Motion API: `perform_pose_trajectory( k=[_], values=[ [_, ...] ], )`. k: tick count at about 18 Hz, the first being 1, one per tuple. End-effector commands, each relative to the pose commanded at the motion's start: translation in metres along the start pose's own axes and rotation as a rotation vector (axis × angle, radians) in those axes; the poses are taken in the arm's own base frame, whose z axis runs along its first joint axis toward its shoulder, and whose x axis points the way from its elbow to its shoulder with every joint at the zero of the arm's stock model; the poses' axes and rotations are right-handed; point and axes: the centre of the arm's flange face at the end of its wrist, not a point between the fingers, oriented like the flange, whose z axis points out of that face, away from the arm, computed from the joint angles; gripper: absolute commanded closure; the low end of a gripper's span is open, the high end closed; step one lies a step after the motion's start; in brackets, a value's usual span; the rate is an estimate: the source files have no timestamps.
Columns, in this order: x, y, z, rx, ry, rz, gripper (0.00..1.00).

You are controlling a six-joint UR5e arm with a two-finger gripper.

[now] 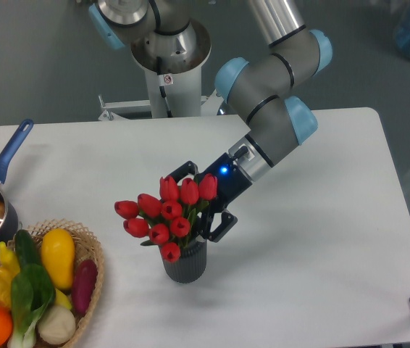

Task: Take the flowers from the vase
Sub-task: 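Close the gripper on the tulip stems just above the vase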

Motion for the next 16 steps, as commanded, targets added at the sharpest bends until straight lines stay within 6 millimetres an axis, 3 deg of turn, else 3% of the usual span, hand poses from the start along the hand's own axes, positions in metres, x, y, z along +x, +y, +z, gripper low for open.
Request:
perform_pose_trajectory(
  k=[10, 13, 16],
  values=[
    [-0.0009, 0.0012, 0.0067, 0.059, 0.005, -0.009, 0.01],
    [-0.0010, 0.0017, 0.0050, 0.057, 0.002, -0.010, 0.17],
    [-0.0017, 0.0020, 0.0022, 0.057, -0.003, -0.012, 0.24]
  ],
)
